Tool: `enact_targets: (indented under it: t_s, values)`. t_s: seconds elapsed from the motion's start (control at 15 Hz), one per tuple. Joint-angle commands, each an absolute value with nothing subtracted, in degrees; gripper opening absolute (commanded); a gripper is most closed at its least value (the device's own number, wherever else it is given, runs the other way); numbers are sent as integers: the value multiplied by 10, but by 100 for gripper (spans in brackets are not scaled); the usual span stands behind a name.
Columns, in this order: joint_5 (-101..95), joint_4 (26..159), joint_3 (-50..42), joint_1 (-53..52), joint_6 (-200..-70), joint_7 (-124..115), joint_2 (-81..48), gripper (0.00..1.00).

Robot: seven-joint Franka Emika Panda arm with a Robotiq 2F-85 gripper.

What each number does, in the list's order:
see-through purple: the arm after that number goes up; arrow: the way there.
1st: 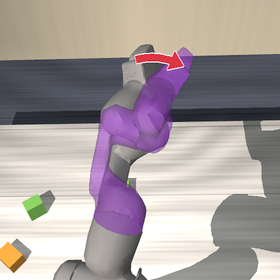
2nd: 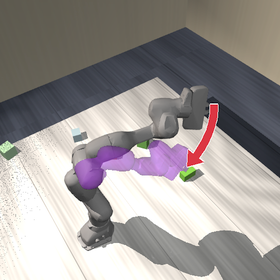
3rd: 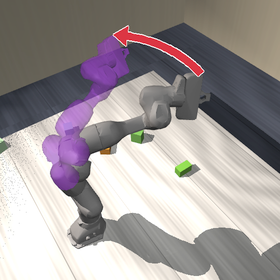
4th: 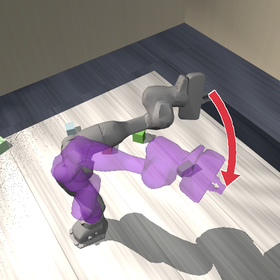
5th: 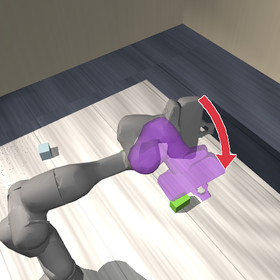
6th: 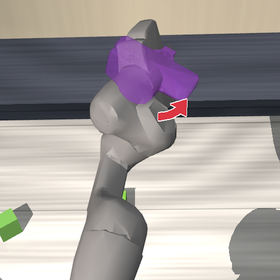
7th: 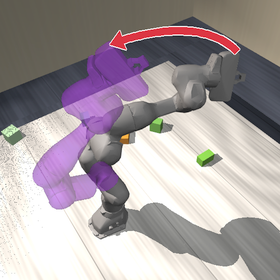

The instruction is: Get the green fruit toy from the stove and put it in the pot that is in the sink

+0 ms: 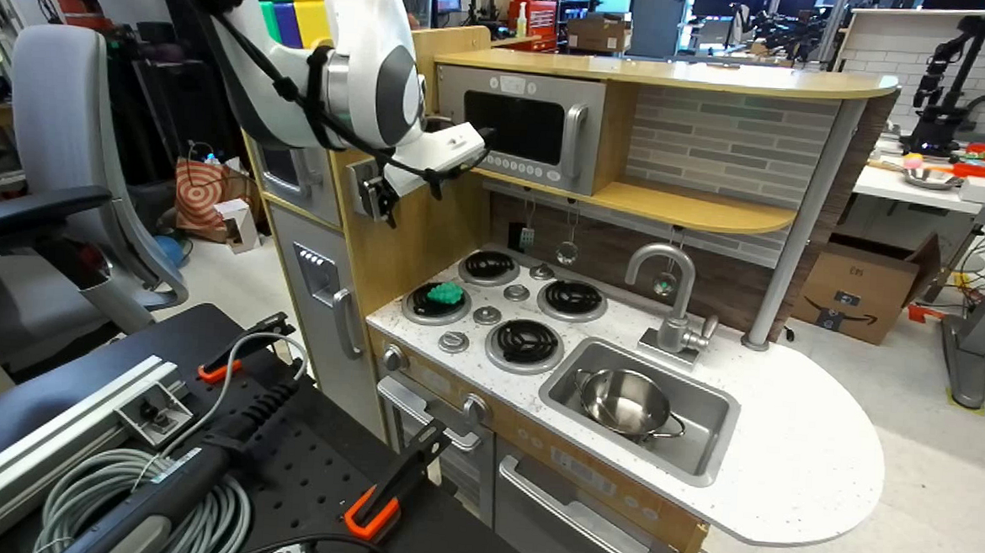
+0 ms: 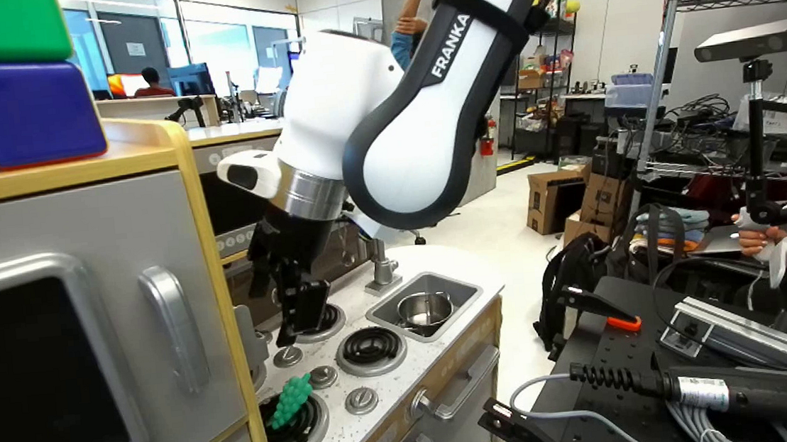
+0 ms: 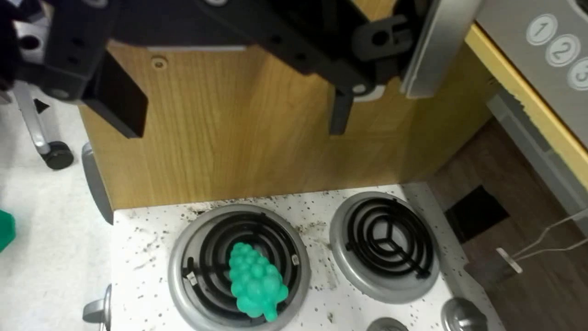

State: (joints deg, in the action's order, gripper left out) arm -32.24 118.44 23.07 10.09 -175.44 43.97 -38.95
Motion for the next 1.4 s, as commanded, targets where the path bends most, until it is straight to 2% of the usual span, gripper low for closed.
enact_targets:
  t_s: [0.0, 0.13, 0.2, 0.4, 1.33]
  values:
    - [-311, 1113, 316, 185, -1700, 529, -462, 100]
    - [-263, 1103, 299, 174, -1674, 573, -449, 100]
    - [-251, 1132, 274, 149, -1710, 555, -435, 100]
    - [-237, 1116, 272, 150, -1694, 573, -435, 100]
    - [-197, 1006, 152, 21, -1574, 568, -520, 100]
